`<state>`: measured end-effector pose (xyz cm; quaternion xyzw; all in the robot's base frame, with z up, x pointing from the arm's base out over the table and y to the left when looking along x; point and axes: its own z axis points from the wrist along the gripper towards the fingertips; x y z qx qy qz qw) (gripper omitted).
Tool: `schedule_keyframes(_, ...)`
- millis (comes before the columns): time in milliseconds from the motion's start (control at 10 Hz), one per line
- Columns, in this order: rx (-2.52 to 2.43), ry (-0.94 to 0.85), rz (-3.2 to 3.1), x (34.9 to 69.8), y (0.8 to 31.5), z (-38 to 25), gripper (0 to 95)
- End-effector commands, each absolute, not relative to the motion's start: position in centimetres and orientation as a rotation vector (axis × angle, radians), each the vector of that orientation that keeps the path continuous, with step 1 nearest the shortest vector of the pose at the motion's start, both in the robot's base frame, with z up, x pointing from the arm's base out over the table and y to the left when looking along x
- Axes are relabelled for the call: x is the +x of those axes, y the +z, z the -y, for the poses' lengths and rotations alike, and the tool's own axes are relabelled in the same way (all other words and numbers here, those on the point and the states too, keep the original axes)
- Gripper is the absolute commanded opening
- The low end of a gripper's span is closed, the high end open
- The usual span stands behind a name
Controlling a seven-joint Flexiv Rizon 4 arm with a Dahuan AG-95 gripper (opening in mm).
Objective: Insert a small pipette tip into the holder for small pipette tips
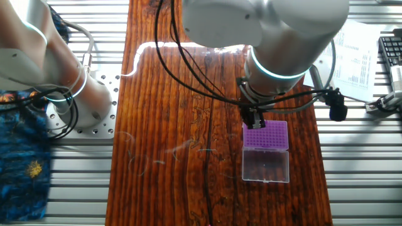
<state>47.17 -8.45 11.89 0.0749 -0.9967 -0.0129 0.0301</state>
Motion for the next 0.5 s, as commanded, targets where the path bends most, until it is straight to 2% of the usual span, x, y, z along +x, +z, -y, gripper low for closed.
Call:
schedule_keyframes(100,0.077,-0.037,3.081,47.21,12.19,8.33,0.0)
schedule_keyframes(500,0.092,-0.038,3.080,47.16,12.33,8.26,0.0)
